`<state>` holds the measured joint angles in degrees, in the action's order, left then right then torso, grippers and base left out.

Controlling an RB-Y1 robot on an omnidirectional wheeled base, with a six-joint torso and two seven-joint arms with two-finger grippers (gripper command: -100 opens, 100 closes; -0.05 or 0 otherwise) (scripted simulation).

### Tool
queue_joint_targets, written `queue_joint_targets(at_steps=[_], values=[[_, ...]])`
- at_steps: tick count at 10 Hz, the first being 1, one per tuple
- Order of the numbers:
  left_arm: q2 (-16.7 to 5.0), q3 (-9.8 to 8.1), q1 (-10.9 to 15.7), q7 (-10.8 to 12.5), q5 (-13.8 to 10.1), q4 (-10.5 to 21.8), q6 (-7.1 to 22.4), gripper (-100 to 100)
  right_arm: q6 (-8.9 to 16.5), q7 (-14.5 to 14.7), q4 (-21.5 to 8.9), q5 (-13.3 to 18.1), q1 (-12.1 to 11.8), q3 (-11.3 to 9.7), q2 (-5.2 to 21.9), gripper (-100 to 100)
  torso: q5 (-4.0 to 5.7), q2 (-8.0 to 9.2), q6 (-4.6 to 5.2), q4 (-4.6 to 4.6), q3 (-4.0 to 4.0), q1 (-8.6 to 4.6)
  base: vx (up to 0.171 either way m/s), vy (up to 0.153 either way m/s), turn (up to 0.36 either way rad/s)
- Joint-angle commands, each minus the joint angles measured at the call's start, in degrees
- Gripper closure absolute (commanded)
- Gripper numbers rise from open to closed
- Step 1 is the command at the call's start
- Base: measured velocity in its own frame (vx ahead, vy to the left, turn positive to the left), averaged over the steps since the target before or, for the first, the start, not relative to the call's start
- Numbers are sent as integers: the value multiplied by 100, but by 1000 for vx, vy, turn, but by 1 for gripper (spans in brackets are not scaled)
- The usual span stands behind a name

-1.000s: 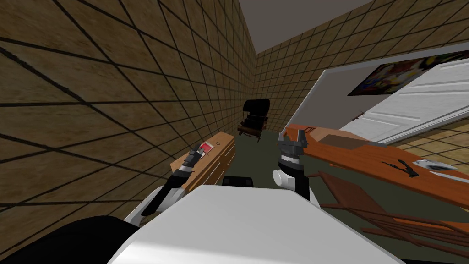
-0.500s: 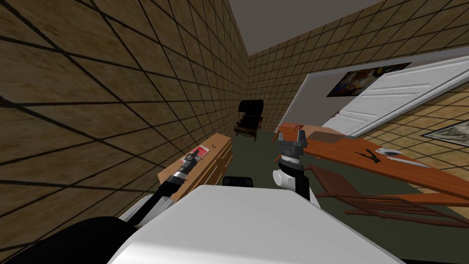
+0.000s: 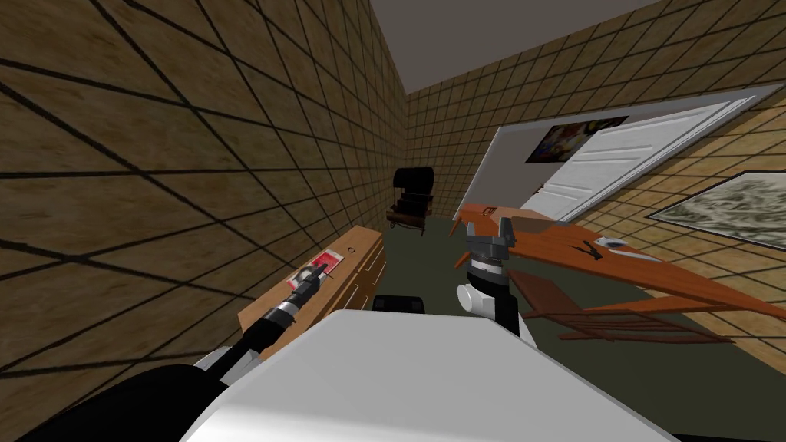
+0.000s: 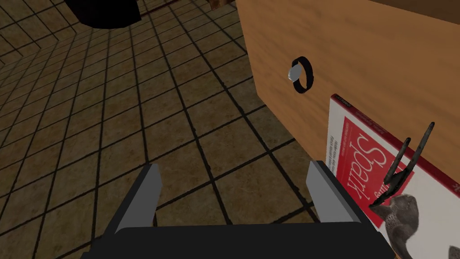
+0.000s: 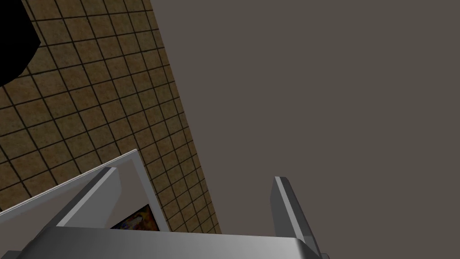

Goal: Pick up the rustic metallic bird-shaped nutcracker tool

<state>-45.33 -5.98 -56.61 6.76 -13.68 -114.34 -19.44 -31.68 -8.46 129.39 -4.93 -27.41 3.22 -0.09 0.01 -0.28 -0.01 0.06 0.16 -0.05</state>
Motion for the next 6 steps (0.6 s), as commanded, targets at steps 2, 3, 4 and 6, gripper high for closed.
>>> queue_joint_targets(at_steps=[2,3,4,6], values=[[-418,105,-408,79,-93,556,196,-100,0,0,0,0,-1,0,0,0,-1,-13,0,2,7,-1,141,-12,-268],[-418,105,-408,79,-93,583,196,-100,0,0,0,0,-1,0,0,0,-1,-33,1,7,18,6,124,8,-77],[-580,147,-594,128,-133,820,251,-100,0,0,0,0,-2,1,0,0,-2,-26,-4,6,16,4,109,-8,-142],[-859,264,-948,240,-203,1258,354,-100,0,0,0,0,-1,0,0,0,0,-23,-1,5,14,0,155,-6,-251]])
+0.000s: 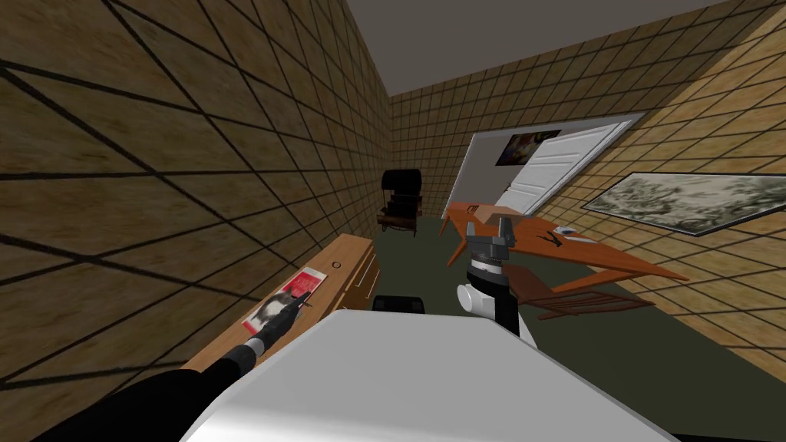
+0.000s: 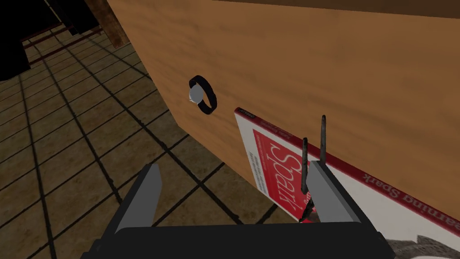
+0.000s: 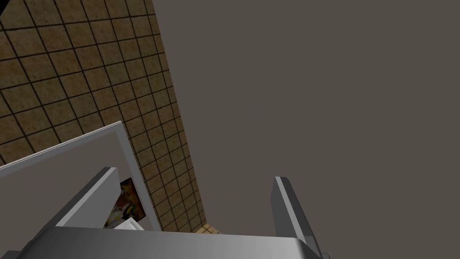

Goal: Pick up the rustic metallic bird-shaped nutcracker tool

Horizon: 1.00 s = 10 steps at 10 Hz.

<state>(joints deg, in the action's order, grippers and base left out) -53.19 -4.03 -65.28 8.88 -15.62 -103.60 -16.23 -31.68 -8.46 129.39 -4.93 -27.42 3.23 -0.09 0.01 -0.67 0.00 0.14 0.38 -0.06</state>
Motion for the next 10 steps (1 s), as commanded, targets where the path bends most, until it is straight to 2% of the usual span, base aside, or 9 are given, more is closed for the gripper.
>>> queue_joint_targets(at_steps=[1,2,4,5,6,7,9,10], values=[[-73,69,-80,28,-9,223,33,-100,0,0,0,0,0,0,0,0,0,0,0,0,0,0,147,1,-70],[-190,143,-243,90,-39,391,82,-100,0,0,0,0,-1,1,0,0,0,5,-4,0,-2,-1,131,-30,-140],[-190,143,-243,90,-39,460,82,-100,0,0,0,0,0,0,0,0,2,22,-3,-4,-12,-9,62,-3,-29],[-291,227,-394,155,-65,655,128,-100,0,0,0,0,1,0,0,0,1,44,-6,-9,-24,-3,75,11,-107],[-375,319,-536,222,-88,861,172,-100,0,0,0,0,1,0,0,0,0,38,-3,-8,-22,0,160,-21,-223],[-375,319,-536,222,-88,923,172,-100,0,0,0,0,0,0,0,0,2,14,-2,-3,-8,-9,140,-12,-102],[-492,524,-787,363,-123,1285,253,-100,0,0,0,0,0,0,0,0,1,12,-2,-2,-6,0,161,23,-146],[-492,524,-787,363,-123,1363,253,-100,0,0,0,0,-1,1,0,0,-2,-4,-1,1,2,6,155,13,-69]])
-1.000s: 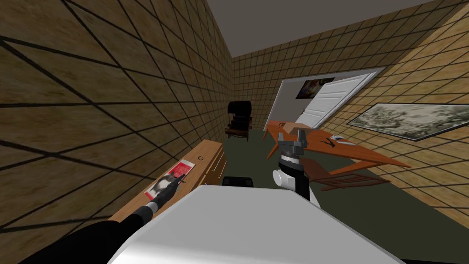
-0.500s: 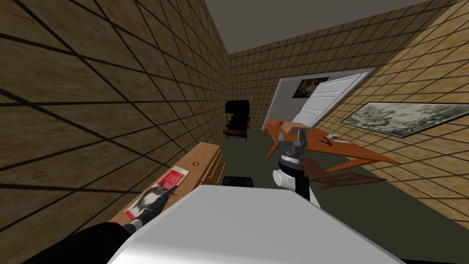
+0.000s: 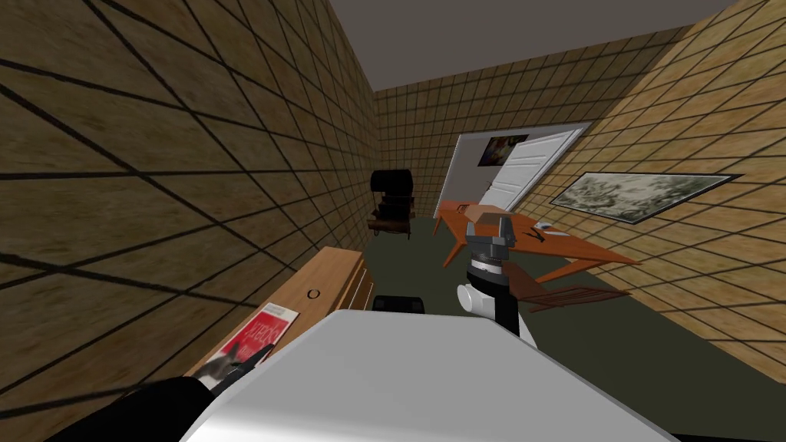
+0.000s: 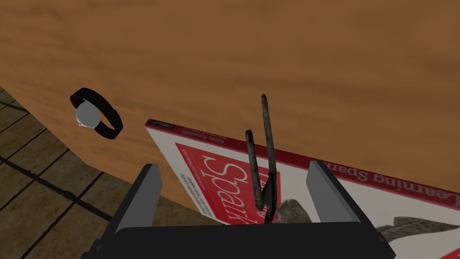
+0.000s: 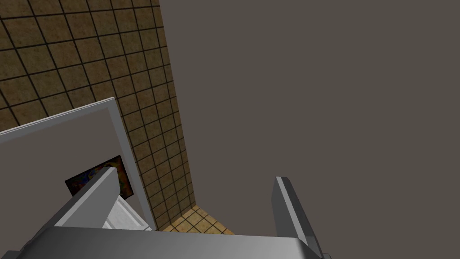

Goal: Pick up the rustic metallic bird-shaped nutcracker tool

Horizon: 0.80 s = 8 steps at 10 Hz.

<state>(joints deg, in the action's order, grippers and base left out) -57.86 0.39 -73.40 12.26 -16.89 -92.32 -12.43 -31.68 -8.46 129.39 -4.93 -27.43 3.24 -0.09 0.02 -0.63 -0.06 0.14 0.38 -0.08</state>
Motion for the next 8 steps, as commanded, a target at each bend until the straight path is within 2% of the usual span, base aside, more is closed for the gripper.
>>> queue_joint_targets(at_steps=[1,2,4,5,6,7,8], values=[[-25,82,25,25,3,235,-127,-100,0,0,0,0,0,0,0,0,0,0,0,0,0,0,64,-3,14],[-58,193,-85,97,-10,376,-90,-100,0,0,0,0,1,0,0,0,1,25,0,-6,-14,-6,86,-19,-105],[-58,193,-85,97,-10,443,-90,-100,0,0,0,0,1,0,0,0,2,27,0,-7,-16,-7,66,6,-26],[-75,309,-183,168,-20,641,-56,-100,0,0,0,0,1,0,0,0,1,40,-1,-10,-24,-4,71,9,-97],[-78,427,-269,239,-27,801,-25,-100,0,0,0,0,1,-1,0,0,1,37,1,-9,-22,-4,187,12,-152],[-78,427,-269,239,-27,828,-25,-100,0,0,0,0,0,0,0,0,0,3,3,-3,-4,-1,155,19,-43],[-71,546,-344,308,-32,1002,3,-100,0,0,0,0,0,0,0,0,-1,4,0,-1,-2,0,134,11,-75]])
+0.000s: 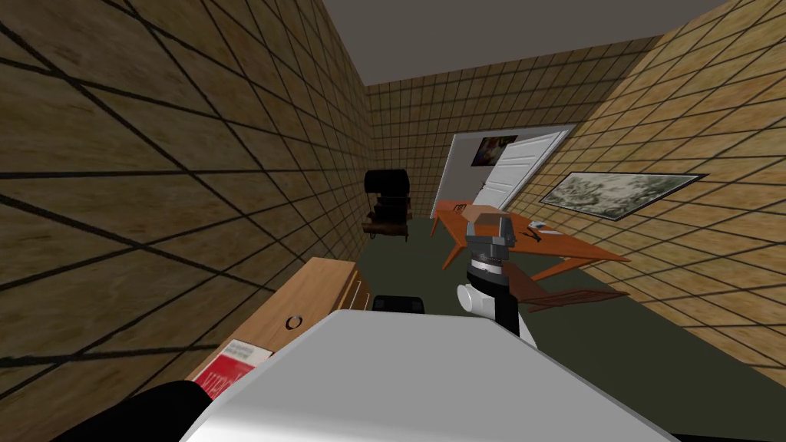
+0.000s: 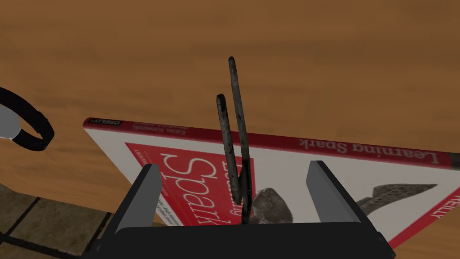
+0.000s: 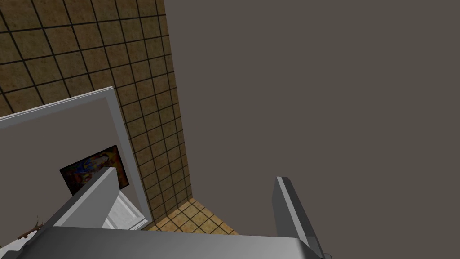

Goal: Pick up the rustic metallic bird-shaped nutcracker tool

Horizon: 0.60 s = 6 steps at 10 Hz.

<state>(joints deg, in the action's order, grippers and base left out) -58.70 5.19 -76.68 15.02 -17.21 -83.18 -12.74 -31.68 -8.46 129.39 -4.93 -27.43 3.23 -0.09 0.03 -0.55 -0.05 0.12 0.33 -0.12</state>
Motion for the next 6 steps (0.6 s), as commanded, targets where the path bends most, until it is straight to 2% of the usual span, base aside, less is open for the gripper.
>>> queue_joint_targets(at_steps=[1,2,4,6], values=[[31,183,-79,99,-3,247,60,-100,0,0,0,0,0,0,0,0,0,0,0,0,0,0,161,12,-113],[31,183,-79,99,-3,247,60,-100,0,0,0,0,0,0,0,0,0,-5,1,1,3,-1,110,10,-27],[88,399,-177,217,-3,522,102,-100,0,0,0,0,0,0,0,0,0,10,0,-3,-6,0,125,14,-61],[213,678,-264,365,5,845,147,-100,0,0,0,0,-1,0,0,0,-1,-12,0,2,6,7,197,26,-91]])
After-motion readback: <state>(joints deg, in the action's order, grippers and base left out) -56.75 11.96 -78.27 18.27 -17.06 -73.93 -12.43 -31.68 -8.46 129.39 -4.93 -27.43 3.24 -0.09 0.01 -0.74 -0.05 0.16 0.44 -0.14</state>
